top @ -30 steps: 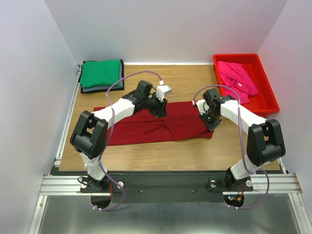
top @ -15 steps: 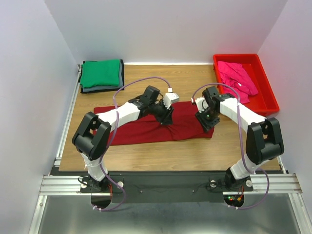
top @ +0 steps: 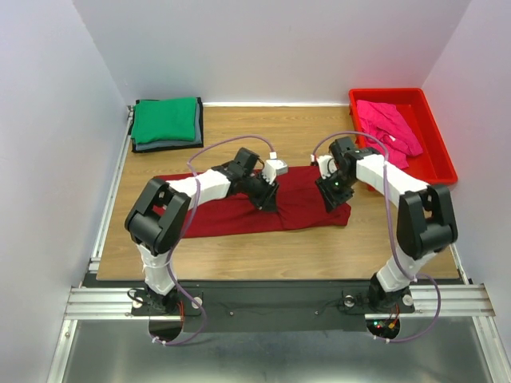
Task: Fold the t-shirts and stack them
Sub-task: Fold the tshirt
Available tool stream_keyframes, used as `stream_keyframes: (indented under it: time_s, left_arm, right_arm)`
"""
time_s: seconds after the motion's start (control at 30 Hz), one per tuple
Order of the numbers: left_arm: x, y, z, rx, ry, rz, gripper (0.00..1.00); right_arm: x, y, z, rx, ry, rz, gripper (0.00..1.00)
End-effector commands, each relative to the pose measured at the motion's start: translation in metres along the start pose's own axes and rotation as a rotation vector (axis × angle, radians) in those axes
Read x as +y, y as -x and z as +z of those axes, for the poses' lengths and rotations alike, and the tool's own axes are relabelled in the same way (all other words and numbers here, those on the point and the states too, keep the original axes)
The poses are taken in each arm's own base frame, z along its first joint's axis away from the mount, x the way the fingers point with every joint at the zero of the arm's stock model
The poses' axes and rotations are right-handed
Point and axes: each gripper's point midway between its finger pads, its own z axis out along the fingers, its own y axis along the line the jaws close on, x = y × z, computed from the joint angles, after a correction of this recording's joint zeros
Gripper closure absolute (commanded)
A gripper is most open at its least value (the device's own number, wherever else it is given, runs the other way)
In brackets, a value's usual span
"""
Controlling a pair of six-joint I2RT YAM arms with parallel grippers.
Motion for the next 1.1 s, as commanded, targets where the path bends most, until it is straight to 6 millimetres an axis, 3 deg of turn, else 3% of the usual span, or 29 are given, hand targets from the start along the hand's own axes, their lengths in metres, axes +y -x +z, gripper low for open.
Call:
stream_keyframes:
  time_s: [0.0,0.07,0.1,0.2,0.23,0.33,0.37,0.4,0.43,0.47,0.57,0.63,0.73,0.83,0.9,1.07]
  left_arm:
    - [0.024,0.043,-0.033,-0.105,0.080,0.068,0.58]
    - [0.039,0.045,-0.048,-0.117,0.116,0.057,0.58]
    - [0.059,0.045,-0.062,-0.133,0.155,0.023,0.58]
    - [0.092,0.038,-0.090,-0.137,0.219,-0.026,0.57]
    - [0.114,0.030,-0.110,-0.143,0.265,-0.073,0.57]
    - [0.140,0.023,-0.139,-0.139,0.336,-0.070,0.58]
    - [0.153,0.011,-0.153,-0.114,0.378,-0.100,0.57]
    - [0.160,0.007,-0.162,-0.098,0.403,-0.075,0.57]
    - [0.165,0.002,-0.168,-0.083,0.424,-0.068,0.57]
    - [0.176,-0.009,-0.182,-0.054,0.481,-0.052,0.57]
    - [0.188,-0.031,-0.202,0.025,0.576,0.003,0.57]
    - [0.188,-0.041,-0.209,0.060,0.598,0.016,0.57]
    - [0.176,-0.056,-0.214,0.112,0.567,0.089,0.57]
    - [0.158,-0.067,-0.209,0.129,0.505,0.137,0.57]
    - [0.146,-0.073,-0.207,0.149,0.479,0.182,0.57]
    - [0.122,-0.078,-0.196,0.224,0.469,0.330,0.57]
  right_arm:
    - [-0.017,0.012,0.027,-0.006,-0.039,0.058,0.62]
    - [-0.028,0.021,0.040,0.000,-0.070,0.072,0.62]
    - [-0.032,0.025,0.044,0.000,-0.086,0.082,0.62]
    - [-0.058,0.049,0.055,-0.016,-0.176,0.097,0.62]
    - [-0.073,0.064,0.061,-0.028,-0.221,0.108,0.62]
    - [-0.097,0.097,0.068,-0.068,-0.255,0.128,0.63]
    - [-0.116,0.135,0.051,-0.149,-0.325,0.124,0.63]
    - [-0.127,0.143,0.070,-0.129,-0.335,0.118,0.63]
    - [-0.137,0.159,0.070,-0.157,-0.353,0.114,0.63]
    - [-0.154,0.198,0.071,-0.226,-0.396,0.103,0.63]
    - [-0.177,0.257,0.056,-0.356,-0.466,0.087,0.63]
    - [-0.178,0.277,0.038,-0.419,-0.476,0.074,0.60]
    - [-0.160,0.289,-0.003,-0.496,-0.433,0.053,0.56]
    - [-0.137,0.279,-0.034,-0.526,-0.379,0.053,0.54]
    - [-0.119,0.276,-0.040,-0.539,-0.303,0.045,0.50]
    - [-0.101,0.257,-0.050,-0.529,-0.247,0.054,0.46]
